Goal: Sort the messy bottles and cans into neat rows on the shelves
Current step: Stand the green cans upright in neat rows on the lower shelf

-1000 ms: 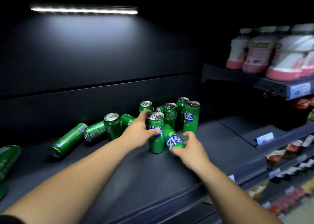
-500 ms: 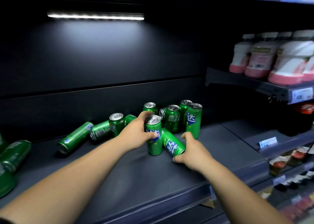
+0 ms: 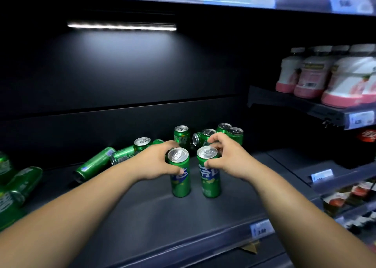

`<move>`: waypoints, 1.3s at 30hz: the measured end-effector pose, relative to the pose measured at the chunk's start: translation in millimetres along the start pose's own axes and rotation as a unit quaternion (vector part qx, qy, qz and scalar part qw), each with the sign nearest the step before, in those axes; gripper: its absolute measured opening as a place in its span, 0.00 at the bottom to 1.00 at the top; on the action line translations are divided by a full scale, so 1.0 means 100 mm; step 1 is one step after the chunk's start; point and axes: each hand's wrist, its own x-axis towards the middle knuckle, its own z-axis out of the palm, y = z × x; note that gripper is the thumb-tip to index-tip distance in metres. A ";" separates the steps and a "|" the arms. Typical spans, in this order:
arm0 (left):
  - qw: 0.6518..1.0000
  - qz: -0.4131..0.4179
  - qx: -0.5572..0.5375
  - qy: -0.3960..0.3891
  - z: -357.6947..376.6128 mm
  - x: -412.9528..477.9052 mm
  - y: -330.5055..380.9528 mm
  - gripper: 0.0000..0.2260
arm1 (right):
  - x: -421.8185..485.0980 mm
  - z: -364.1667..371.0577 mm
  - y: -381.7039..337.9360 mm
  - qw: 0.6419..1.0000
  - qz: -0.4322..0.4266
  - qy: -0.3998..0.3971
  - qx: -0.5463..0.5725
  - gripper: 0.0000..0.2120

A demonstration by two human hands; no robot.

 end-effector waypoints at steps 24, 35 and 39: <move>0.972 -0.175 0.159 0.015 -2.16 -2.39 -0.75 0.23 | 0.00 2.08 -2.12 0.954 -0.180 -0.222 0.093 0.29; 0.971 -0.188 0.143 0.029 -2.68 -3.10 -1.56 0.22 | -0.12 3.20 -2.64 0.957 -0.159 -0.212 0.118 0.28; 0.968 -0.202 0.147 0.020 -2.82 -3.23 -1.88 0.25 | -0.15 3.43 -2.75 0.961 -0.148 -0.200 0.118 0.27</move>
